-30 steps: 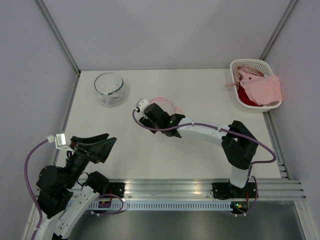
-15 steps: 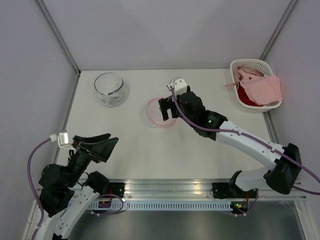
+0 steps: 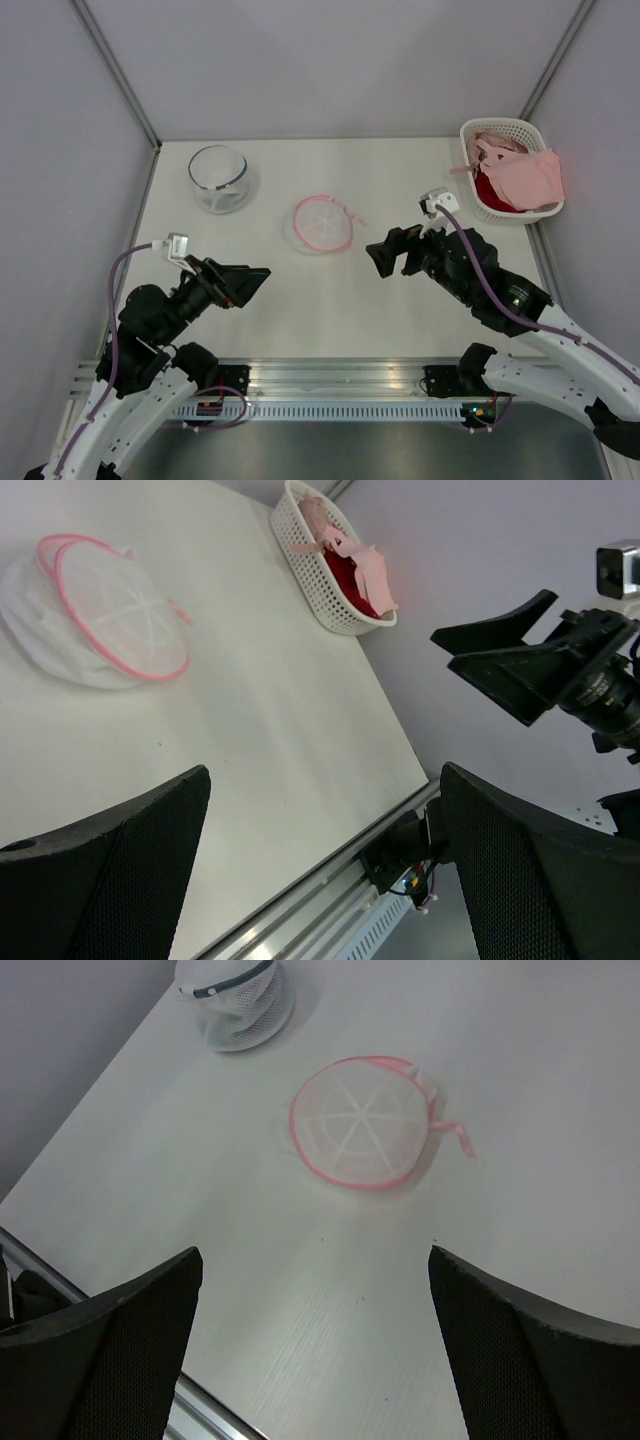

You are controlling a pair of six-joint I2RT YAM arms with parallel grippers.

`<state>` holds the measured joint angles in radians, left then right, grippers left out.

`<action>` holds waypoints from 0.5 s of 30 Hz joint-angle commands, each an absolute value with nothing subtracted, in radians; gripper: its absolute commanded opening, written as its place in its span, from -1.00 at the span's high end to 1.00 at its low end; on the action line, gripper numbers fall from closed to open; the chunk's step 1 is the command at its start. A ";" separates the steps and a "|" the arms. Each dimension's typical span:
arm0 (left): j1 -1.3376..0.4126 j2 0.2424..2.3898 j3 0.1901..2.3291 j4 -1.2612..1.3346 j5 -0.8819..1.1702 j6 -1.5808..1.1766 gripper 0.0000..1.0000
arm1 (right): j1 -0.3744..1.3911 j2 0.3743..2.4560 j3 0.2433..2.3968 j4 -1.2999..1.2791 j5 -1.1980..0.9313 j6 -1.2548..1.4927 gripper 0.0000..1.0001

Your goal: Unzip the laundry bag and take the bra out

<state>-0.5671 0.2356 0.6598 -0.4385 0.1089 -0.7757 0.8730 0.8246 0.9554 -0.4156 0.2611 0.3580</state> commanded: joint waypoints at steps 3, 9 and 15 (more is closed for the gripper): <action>-0.565 0.278 0.658 -0.387 0.144 -0.761 -0.99 | 0.876 0.711 0.914 -0.505 0.241 0.433 -0.96; -0.565 0.281 0.624 -0.380 0.152 -0.765 -0.99 | 0.874 0.632 0.877 -0.514 0.248 0.471 -0.96; -0.565 0.287 0.627 -0.380 0.178 -0.739 -0.99 | 0.876 0.637 0.874 -0.540 0.252 0.477 -0.96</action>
